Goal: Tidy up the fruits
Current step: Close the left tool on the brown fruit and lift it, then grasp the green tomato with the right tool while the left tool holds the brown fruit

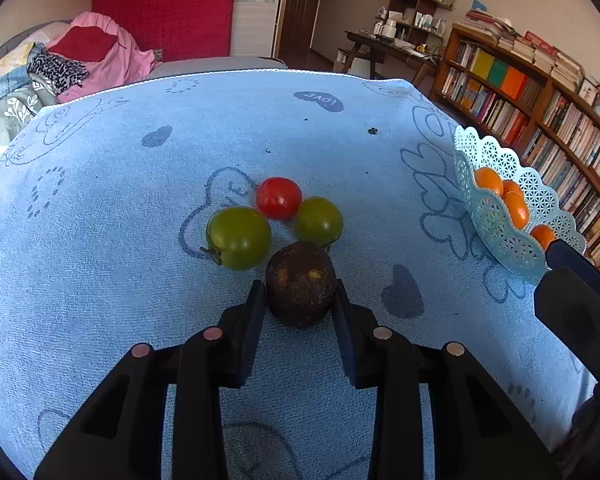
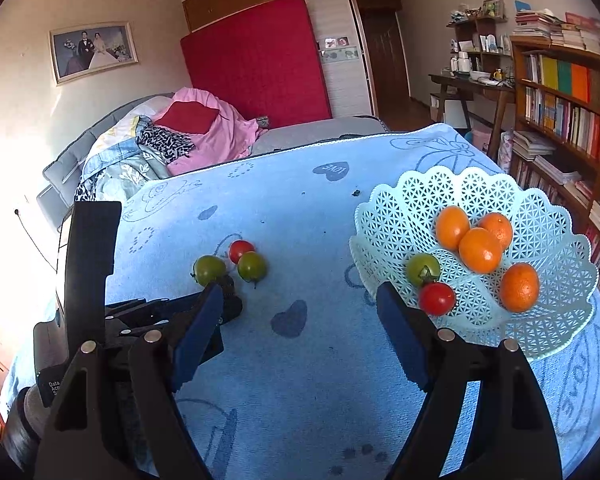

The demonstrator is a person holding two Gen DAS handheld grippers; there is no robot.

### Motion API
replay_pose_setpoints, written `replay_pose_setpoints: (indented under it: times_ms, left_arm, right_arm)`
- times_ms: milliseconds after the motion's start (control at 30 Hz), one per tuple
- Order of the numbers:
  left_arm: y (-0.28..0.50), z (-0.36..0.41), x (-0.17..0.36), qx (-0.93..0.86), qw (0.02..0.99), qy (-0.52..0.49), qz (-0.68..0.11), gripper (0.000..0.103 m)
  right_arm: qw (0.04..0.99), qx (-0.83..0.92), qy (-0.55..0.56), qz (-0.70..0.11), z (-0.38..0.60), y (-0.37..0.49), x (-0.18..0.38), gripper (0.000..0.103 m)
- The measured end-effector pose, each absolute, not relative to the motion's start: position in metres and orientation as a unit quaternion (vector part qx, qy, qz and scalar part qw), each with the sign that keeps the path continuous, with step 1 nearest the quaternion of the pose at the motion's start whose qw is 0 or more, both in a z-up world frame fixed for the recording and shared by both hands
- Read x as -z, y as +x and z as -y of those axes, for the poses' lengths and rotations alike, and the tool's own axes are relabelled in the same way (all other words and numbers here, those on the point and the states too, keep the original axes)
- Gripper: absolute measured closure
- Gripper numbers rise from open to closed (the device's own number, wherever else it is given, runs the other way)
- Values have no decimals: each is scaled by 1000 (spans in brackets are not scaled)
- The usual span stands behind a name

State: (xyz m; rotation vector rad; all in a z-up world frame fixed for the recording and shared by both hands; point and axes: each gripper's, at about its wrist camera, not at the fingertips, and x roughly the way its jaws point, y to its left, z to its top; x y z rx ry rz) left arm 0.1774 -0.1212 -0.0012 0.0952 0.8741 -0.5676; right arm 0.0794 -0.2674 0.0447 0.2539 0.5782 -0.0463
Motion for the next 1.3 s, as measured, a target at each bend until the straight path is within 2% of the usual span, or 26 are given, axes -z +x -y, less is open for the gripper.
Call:
replay_pose_setpoints:
  times_ms: [633, 867, 967, 1100, 1200, 1300]
  left_arm:
    - [167, 55, -39, 171, 916, -20, -362, 71]
    - [171, 35, -42, 139, 921, -40, -362, 71]
    - [171, 31, -43, 135, 921, -45, -363, 71]
    - [173, 29, -41, 133, 919, -48, -369, 71]
    - [173, 30, -40, 134, 917, -49, -372, 71]
    - [172, 33, -38, 135, 916, -47, -374, 71]
  right_arm:
    - [954, 7, 67, -291, 233, 101, -54, 22]
    - [937, -37, 58, -342, 216, 141, -33, 23]
    - [926, -51, 64, -369, 213, 159, -24, 31]
    - [912, -57, 75, -400, 214, 180, -11, 48]
    - [906, -47, 76, -414, 215, 191, -2, 56]
    - [904, -39, 72, -419, 217, 198, 3, 57]
